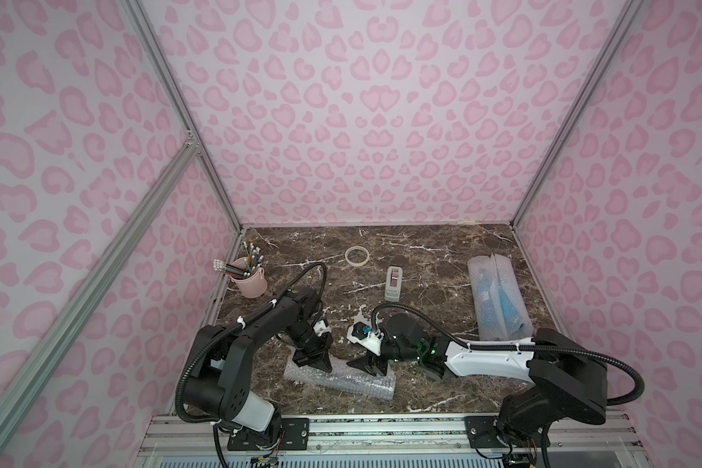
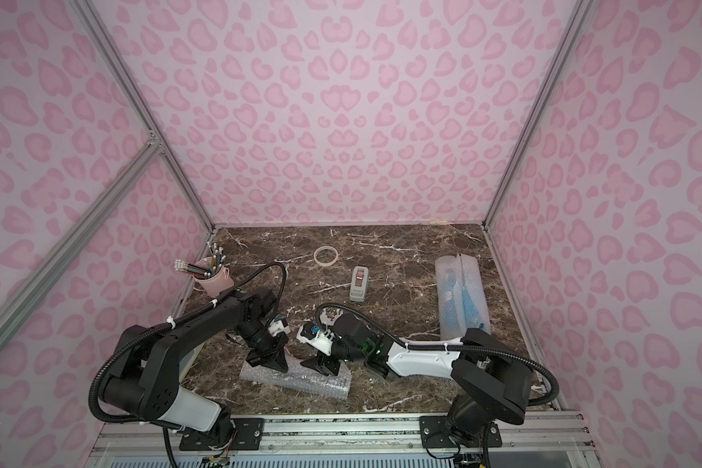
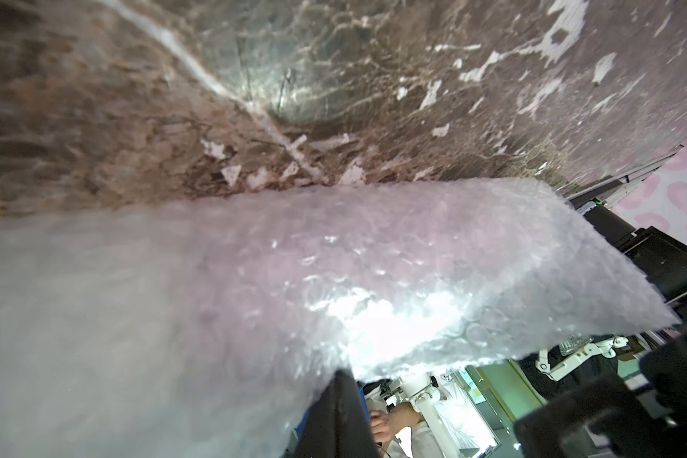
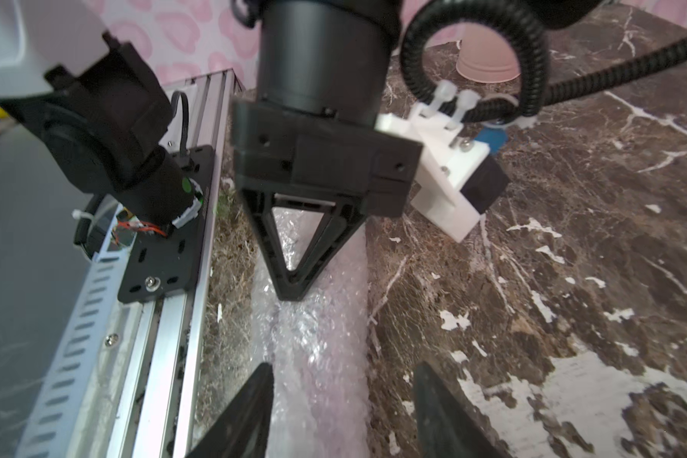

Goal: Wrap wine bottles in bubble wrap
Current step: Stick the tape on the bubble wrap.

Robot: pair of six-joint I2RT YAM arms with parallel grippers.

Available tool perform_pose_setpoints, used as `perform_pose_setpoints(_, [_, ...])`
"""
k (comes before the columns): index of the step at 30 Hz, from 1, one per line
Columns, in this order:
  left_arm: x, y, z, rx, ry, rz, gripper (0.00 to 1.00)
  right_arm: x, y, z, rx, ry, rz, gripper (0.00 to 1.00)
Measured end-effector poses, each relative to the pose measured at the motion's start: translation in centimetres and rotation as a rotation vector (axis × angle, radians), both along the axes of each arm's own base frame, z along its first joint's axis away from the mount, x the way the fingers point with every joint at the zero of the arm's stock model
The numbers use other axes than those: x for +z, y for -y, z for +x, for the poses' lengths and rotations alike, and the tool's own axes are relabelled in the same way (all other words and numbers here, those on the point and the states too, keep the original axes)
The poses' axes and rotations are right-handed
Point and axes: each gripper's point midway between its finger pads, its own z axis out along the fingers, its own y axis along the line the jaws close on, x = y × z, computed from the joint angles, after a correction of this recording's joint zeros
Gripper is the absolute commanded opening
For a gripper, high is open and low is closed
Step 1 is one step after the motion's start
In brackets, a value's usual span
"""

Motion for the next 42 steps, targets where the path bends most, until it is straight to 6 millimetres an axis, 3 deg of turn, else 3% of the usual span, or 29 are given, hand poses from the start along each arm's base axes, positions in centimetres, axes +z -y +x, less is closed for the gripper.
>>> perform_pose_setpoints(6, [-0.1, 0.0, 0.0, 0.007, 0.002, 0.003, 0.02, -0.9, -2.8, 1.0, -0.038, -0.248, 0.062, 0.46])
perform_pose_setpoints(16, [-0.1, 0.0, 0.1, 0.031, 0.007, 0.007, 0.02, -4.2, -5.0, 1.8, -0.066, -0.515, 0.031, 0.42])
perform_pose_setpoints(31, [-0.1, -0.1, 0.0, 0.039, 0.009, 0.016, 0.05, -6.0, -4.9, 0.8, -0.047, -0.561, -0.045, 0.40])
perform_pose_setpoints(42, [0.1, -0.3, -0.3, 0.056, 0.035, 0.043, 0.20, -6.5, -5.3, 0.9, -0.028, -0.544, -0.057, 0.40])
